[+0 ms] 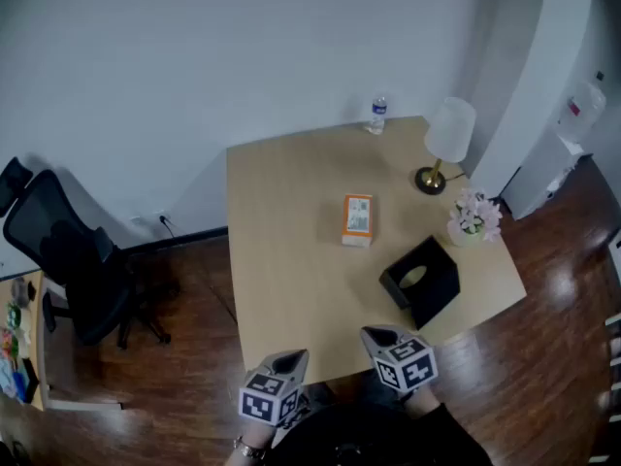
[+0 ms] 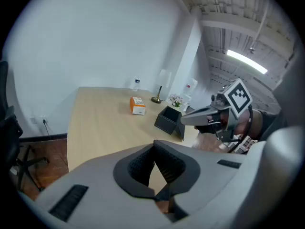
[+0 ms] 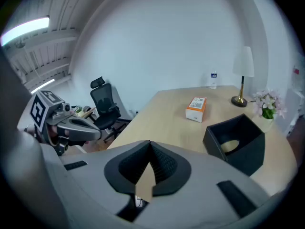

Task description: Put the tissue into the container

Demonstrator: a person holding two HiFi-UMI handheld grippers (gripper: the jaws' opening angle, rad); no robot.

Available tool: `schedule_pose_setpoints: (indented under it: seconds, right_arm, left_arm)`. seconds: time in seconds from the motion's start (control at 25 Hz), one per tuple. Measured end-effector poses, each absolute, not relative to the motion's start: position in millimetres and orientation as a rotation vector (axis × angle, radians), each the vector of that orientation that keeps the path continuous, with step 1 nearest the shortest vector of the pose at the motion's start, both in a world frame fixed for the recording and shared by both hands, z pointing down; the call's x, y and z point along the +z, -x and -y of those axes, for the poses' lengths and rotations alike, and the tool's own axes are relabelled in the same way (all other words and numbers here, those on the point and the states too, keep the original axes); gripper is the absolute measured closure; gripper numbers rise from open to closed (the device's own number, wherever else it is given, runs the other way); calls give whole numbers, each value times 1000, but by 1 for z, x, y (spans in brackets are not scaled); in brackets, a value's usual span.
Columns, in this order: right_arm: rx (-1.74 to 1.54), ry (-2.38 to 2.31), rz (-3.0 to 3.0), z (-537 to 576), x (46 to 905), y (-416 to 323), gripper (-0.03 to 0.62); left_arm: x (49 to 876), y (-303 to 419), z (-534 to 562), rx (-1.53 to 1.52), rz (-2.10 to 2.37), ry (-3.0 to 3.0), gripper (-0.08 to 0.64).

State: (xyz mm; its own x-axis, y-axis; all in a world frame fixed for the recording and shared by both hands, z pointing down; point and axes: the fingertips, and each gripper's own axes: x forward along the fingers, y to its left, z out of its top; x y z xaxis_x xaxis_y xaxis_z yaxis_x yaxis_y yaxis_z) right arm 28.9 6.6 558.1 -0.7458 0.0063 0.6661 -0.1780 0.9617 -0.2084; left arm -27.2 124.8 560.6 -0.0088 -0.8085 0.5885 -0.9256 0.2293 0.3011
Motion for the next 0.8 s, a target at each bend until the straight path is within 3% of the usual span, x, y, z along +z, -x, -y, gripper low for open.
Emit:
schedule_pose_setpoints:
  seconds: [0.24, 0.32, 0.48, 0.64, 0.8]
  right_arm:
    - [322, -269, 2420, 49, 548, 25, 568]
    - [351, -312, 2412, 70, 552, 45, 403]
    - [412, -393, 2402, 120, 565, 85, 171]
    - [434, -474, 2379, 174, 584, 127, 106]
    - [442, -520, 2319, 218, 614, 168, 89]
  left_arm:
    - [559, 46, -104, 225, 1846, -1568, 563]
    - [561, 53, -99, 223, 1848, -1538, 563]
    - [559, 64, -88, 225, 1857, -1477, 563]
    - [560, 82, -80, 269, 1853, -1427, 563]
    - [563, 98, -77, 295, 1835, -1367, 563]
